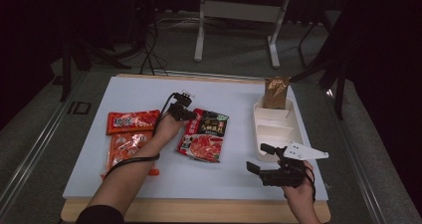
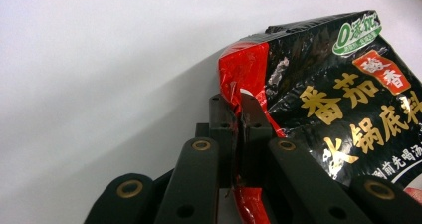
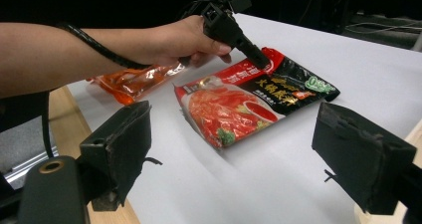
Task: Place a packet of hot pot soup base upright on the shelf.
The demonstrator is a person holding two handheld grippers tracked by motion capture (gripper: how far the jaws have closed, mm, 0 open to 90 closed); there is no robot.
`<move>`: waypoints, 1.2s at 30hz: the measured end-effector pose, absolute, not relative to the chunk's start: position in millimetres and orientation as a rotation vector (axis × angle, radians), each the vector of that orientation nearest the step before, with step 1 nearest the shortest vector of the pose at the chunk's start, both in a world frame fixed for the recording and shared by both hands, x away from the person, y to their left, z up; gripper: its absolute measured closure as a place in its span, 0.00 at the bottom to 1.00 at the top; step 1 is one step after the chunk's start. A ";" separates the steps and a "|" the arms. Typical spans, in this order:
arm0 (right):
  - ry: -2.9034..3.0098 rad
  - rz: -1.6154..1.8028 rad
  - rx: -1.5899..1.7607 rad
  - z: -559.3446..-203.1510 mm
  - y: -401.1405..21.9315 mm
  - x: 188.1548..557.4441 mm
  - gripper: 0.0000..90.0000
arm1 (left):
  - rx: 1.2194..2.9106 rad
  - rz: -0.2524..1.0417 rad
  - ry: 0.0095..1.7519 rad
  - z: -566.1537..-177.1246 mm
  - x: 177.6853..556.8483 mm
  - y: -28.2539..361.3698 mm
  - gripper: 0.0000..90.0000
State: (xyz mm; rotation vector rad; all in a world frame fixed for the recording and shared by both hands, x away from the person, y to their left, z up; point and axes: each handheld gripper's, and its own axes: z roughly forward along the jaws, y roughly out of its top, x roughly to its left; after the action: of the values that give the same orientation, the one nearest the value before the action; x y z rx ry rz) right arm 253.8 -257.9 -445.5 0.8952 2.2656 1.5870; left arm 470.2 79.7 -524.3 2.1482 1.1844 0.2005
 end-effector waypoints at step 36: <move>2.208 1.442 0.894 -428.0 -257.0 250.8 0.12 | 1.954 0.316 0.948 -446.0 394.3 83.2 0.98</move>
State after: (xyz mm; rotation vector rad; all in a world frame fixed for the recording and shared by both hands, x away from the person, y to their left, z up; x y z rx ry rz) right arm 250.8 -257.0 -428.0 0.8938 2.2080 1.4416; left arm 394.3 83.2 -446.0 1.9540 0.9476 0.3159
